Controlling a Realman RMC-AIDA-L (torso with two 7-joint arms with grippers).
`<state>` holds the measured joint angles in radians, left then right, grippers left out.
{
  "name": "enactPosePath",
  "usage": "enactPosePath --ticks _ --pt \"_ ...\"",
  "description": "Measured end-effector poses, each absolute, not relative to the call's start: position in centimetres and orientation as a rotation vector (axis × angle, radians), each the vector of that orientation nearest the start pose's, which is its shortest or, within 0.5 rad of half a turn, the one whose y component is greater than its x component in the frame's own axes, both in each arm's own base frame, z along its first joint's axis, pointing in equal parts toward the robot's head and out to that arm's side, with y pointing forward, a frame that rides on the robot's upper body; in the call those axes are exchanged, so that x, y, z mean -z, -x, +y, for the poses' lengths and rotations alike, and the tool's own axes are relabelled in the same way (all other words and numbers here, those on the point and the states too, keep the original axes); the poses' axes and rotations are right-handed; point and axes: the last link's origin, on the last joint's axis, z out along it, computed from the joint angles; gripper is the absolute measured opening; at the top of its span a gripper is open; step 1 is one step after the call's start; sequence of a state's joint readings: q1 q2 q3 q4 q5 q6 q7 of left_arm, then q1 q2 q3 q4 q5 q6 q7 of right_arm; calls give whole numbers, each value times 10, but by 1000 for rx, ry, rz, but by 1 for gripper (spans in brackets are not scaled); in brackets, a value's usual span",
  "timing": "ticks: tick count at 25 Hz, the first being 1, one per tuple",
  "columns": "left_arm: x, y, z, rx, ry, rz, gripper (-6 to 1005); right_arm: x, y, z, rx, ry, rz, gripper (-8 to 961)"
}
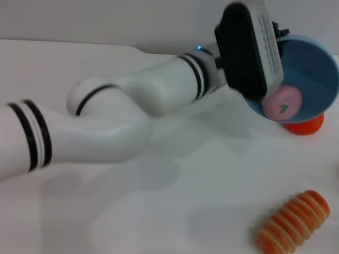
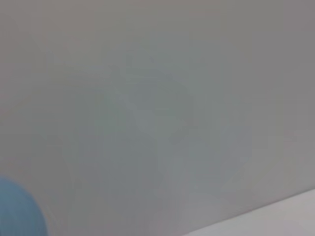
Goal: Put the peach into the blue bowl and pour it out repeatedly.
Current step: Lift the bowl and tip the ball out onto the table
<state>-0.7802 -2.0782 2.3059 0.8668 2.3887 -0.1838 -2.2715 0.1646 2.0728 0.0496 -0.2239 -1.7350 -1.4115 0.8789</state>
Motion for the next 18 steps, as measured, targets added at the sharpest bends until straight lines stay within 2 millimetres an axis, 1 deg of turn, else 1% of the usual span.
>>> enactPosePath --ticks 5,9,10,11,18 --pt "146 81 366 248 2187 686 -2 -37 -414 214 -862 1523 933 747" --pt "152 85 345 260 2092 876 -2 -37 -413 218 -865 1527 927 747" --pt "152 85 345 260 2092 876 -2 -38 -412 219 -866 1527 926 747" --pt "153 88 338 260 2050 942 -2 -38 -412 219 -868 1528 924 746" --pt "155 91 330 244 1998 1025 -1 -39 -412 221 -870 1519 922 746"
